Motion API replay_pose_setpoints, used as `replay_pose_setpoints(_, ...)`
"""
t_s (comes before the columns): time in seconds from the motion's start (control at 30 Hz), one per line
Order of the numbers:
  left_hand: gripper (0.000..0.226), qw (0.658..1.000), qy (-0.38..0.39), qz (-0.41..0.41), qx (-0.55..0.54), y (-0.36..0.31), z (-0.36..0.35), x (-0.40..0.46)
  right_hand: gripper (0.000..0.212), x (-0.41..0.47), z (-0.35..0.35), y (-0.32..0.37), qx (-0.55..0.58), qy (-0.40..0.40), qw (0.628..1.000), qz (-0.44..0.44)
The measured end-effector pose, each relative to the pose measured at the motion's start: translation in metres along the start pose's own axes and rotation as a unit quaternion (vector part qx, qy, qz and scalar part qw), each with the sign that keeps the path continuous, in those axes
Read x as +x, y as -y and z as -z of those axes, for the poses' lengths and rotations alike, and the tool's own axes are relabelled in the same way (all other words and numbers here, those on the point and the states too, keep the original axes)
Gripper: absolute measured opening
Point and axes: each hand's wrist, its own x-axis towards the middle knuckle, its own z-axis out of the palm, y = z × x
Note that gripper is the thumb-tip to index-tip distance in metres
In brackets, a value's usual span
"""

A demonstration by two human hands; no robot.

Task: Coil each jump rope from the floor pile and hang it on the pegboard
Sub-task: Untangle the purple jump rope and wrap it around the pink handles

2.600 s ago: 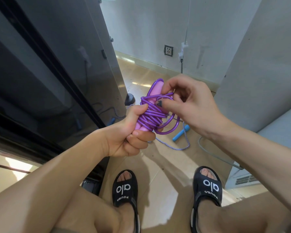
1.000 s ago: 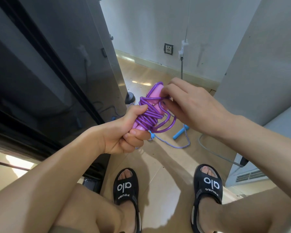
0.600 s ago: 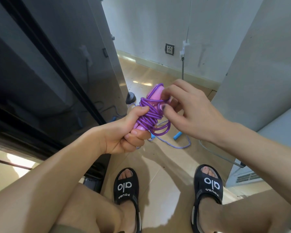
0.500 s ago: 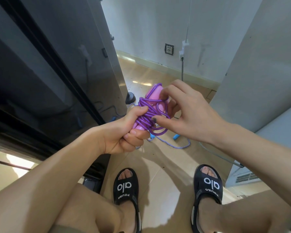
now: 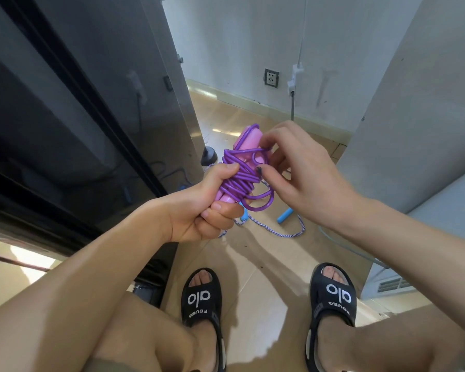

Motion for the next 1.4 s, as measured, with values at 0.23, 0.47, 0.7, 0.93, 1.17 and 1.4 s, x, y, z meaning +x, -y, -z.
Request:
replay_pose_setpoints(0.23, 0.061, 0.999, -0.012, 0.009, 0.028, -0.001, -0.004, 0.001, 0.009, 0.000, -0.001, 0.000, -0.034, -0.003, 0.999, -0.007)
replay_pose_setpoints(0.47, 0.061, 1.000, -0.006, 0.013, 0.005, 0.001, 0.004, -0.001, 0.011, -0.001, -0.009, 0.006, -0.074, -0.028, 0.997, 0.021)
replay_pose_setpoints(0.7, 0.058, 1.000, 0.007, 0.000, 0.002, 0.001, 0.003, -0.001, 0.023, 0.003, -0.010, 0.012, -0.098, -0.062, 0.993, 0.022)
replay_pose_setpoints(0.93, 0.060, 0.999, 0.010, -0.008, 0.030, 0.001, 0.005, -0.001, 0.018, 0.004, -0.007, 0.010, -0.032, -0.060, 0.998, -0.013)
replay_pose_setpoints(1.17, 0.064, 0.995, -0.025, -0.023, 0.098, 0.003, 0.014, -0.002, 0.016, 0.010, 0.000, 0.015, 0.058, -0.023, 0.995, -0.083)
replay_pose_setpoints(1.4, 0.054, 0.981, -0.131, -0.021, 0.142, 0.002, 0.017, 0.001, 0.010, 0.018, 0.008, -0.005, -0.093, 0.132, 0.987, -0.024)
